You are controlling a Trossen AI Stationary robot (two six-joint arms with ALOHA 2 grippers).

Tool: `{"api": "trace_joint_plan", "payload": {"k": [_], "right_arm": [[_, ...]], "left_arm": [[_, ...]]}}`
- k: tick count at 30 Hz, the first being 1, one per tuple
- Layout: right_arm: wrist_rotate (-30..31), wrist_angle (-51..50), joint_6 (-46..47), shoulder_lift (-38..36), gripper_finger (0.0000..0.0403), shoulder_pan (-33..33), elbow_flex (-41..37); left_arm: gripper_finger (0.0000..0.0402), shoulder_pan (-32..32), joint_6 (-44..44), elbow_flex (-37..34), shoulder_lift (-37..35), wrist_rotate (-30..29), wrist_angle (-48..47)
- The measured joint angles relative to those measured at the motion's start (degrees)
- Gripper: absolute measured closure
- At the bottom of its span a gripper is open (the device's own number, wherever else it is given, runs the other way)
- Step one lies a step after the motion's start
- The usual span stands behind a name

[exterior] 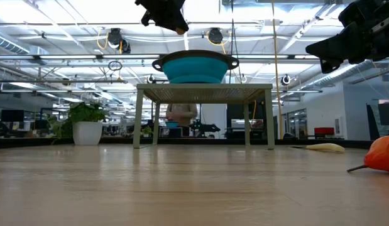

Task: Pick & Place Fruit
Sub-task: Put the peach into the colander on the shelf

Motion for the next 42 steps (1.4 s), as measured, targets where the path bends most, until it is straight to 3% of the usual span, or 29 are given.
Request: {"api": "trace_joint_plan", "payload": {"k": [12, 42], "right_arm": [[0.00, 0.00, 0.00, 0.00, 0.0399, 0.01, 0.00], [0.02, 0.00, 0.00, 0.00, 0.0399, -0.01, 0.00]], "left_arm": [[0.0309, 1.64, -3.12, 0.00, 0.00, 2.45, -4.17], [0.0309, 2.80, -5.82, 0.00, 0.33, 8.94, -3.16]]}}
